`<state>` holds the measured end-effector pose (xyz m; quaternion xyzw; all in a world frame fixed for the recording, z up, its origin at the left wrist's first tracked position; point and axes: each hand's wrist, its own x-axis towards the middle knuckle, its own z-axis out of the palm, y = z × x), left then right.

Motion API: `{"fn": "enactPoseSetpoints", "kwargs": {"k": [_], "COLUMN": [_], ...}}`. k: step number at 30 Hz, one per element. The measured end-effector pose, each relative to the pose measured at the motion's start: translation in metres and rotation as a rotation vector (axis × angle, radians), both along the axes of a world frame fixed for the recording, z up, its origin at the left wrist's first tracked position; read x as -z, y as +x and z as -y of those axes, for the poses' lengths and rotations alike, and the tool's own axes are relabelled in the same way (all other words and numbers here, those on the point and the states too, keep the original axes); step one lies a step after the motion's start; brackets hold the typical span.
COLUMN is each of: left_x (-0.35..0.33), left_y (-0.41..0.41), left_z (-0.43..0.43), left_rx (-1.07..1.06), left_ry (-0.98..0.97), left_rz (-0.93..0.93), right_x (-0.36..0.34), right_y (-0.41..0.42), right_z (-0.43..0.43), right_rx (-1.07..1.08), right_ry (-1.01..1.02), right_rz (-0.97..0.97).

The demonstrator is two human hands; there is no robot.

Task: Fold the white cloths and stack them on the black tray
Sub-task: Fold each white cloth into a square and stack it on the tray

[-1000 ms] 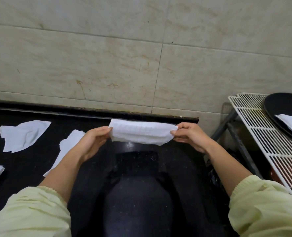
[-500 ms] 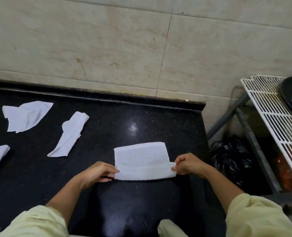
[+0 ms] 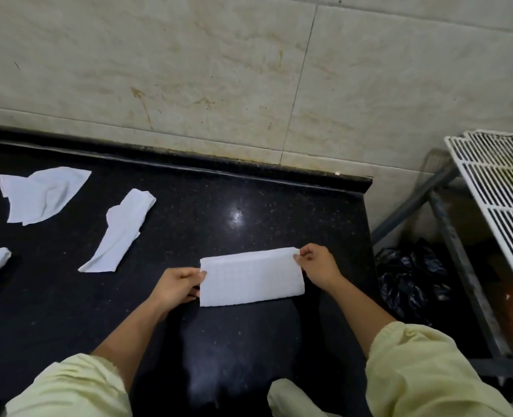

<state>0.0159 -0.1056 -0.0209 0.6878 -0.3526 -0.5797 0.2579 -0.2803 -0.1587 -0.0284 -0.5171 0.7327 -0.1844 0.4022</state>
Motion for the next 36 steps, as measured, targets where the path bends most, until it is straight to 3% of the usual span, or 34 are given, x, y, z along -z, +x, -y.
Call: {"fn": "enactPoseSetpoints", "kwargs": {"k": [12,16,19,22,27,31,36], "left_x": [0.019,0.022,0.022,0.027,0.041,0.049,0.051], "left_y": [-0.005,-0.007,-0.017,-0.035,-0.059,-0.05,-0.032], "left_z": [0.016,0.014,0.004,-0.011,-0.033,-0.044,-0.053], "left_rx": [-0.054,0.002,0.046,0.158,0.231,0.23,0.264], "left_ry": [-0.089,-0.157,-0.351,-0.473,-0.443,-0.343,-0.311], "left_rz": [0.302,0.519,0.679,0.813,0.89,0.869,0.838], "right_x": [0.012,0.013,0.008,0.008,0.024,0.026,0.025], "right_y": [0.015,0.016,0.017,0.025,0.029,0.014,0.011], "right_z": [0.012,0.008,-0.003,-0.023,-0.057,-0.064,-0.064], "right_rx": [-0.012,-0.01,-0.087,-0.321,-0.542,-0.483,-0.346], "right_ry": [0.006,-0.029,-0.183,-0.39,-0.383,-0.234,-0.178], "right_rz": [-0.141,-0.19,-0.315,-0.506,-0.639,-0.667,-0.489]}}
